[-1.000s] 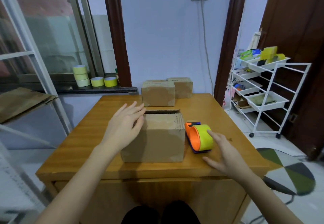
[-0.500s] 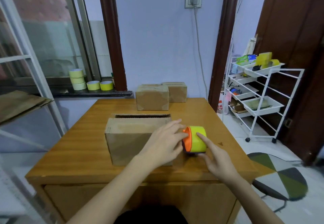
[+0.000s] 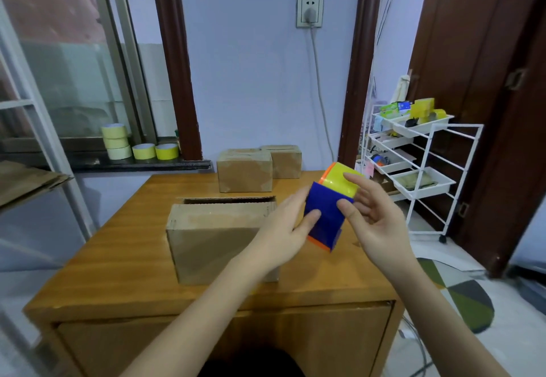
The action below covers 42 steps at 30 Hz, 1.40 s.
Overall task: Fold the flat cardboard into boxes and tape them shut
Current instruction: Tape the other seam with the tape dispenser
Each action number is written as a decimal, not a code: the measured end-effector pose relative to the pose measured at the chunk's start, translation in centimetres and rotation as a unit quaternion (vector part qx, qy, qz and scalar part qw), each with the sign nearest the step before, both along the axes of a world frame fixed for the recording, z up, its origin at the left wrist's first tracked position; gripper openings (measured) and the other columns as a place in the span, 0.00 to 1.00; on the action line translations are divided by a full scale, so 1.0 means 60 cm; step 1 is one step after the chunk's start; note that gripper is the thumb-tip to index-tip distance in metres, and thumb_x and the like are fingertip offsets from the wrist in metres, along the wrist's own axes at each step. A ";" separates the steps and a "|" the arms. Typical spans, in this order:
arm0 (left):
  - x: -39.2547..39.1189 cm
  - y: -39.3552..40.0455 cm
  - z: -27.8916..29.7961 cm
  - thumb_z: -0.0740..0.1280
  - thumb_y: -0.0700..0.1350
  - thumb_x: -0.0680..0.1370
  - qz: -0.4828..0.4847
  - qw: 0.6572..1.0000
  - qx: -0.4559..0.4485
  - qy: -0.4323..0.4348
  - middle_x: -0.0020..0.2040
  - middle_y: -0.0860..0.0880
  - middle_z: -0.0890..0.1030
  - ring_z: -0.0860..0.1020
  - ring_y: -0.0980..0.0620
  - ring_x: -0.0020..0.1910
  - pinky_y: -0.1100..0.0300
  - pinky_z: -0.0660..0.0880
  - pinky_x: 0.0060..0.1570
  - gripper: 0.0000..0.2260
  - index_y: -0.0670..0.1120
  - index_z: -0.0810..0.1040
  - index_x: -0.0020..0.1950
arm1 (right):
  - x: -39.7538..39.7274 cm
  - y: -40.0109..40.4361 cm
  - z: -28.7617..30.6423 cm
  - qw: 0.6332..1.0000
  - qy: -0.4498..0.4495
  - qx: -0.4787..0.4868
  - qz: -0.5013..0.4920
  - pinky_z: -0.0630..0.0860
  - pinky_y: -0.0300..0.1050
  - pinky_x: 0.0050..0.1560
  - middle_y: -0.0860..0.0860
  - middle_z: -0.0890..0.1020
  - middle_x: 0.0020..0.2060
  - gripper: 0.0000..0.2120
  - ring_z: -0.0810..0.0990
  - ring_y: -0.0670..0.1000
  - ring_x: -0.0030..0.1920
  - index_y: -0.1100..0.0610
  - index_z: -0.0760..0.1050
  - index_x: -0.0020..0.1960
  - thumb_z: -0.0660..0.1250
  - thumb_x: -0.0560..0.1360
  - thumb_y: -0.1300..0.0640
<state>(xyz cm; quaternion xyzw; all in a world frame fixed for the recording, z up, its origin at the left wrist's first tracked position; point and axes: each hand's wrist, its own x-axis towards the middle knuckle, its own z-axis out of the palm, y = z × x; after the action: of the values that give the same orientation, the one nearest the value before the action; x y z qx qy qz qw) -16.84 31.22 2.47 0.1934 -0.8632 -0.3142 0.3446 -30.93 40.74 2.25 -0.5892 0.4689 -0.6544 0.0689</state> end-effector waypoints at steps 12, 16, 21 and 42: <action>0.058 -0.004 0.044 0.60 0.44 0.81 -0.075 0.982 0.137 0.105 0.62 0.50 0.77 0.77 0.53 0.60 0.58 0.76 0.57 0.14 0.57 0.68 0.65 | 0.074 -0.013 0.042 0.989 0.092 0.092 0.073 0.75 0.32 0.53 0.22 0.71 0.54 0.27 0.74 0.35 0.59 0.37 0.55 0.70 0.62 0.75 0.49; 0.085 -0.020 0.079 0.64 0.45 0.77 -0.042 0.972 0.163 0.166 0.55 0.47 0.81 0.79 0.49 0.57 0.55 0.76 0.57 0.10 0.52 0.76 0.58 | 0.094 -0.032 0.051 0.987 0.158 0.008 0.037 0.69 0.30 0.58 0.26 0.70 0.61 0.24 0.72 0.37 0.62 0.40 0.64 0.69 0.66 0.77 0.55; 0.121 -0.041 0.116 0.63 0.41 0.80 -0.006 0.974 0.174 0.145 0.49 0.50 0.82 0.80 0.54 0.50 0.61 0.77 0.50 0.08 0.52 0.80 0.51 | 0.107 -0.059 0.072 0.965 0.261 0.018 0.023 0.71 0.31 0.57 0.36 0.73 0.61 0.25 0.73 0.39 0.60 0.35 0.61 0.70 0.62 0.75 0.44; 0.235 -0.099 0.189 0.60 0.55 0.79 0.013 0.922 0.364 0.128 0.62 0.46 0.78 0.77 0.50 0.61 0.49 0.74 0.61 0.18 0.45 0.77 0.61 | 0.159 -0.152 0.060 0.973 0.231 0.019 0.024 0.76 0.36 0.43 0.42 0.75 0.50 0.22 0.76 0.43 0.49 0.41 0.65 0.55 0.71 0.65 0.45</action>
<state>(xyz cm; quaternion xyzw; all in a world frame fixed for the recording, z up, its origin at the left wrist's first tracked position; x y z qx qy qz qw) -2.75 25.28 13.82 0.2752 -0.6350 -0.6243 0.3624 -21.36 31.65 5.83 -0.7342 0.4702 -0.4897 -0.0137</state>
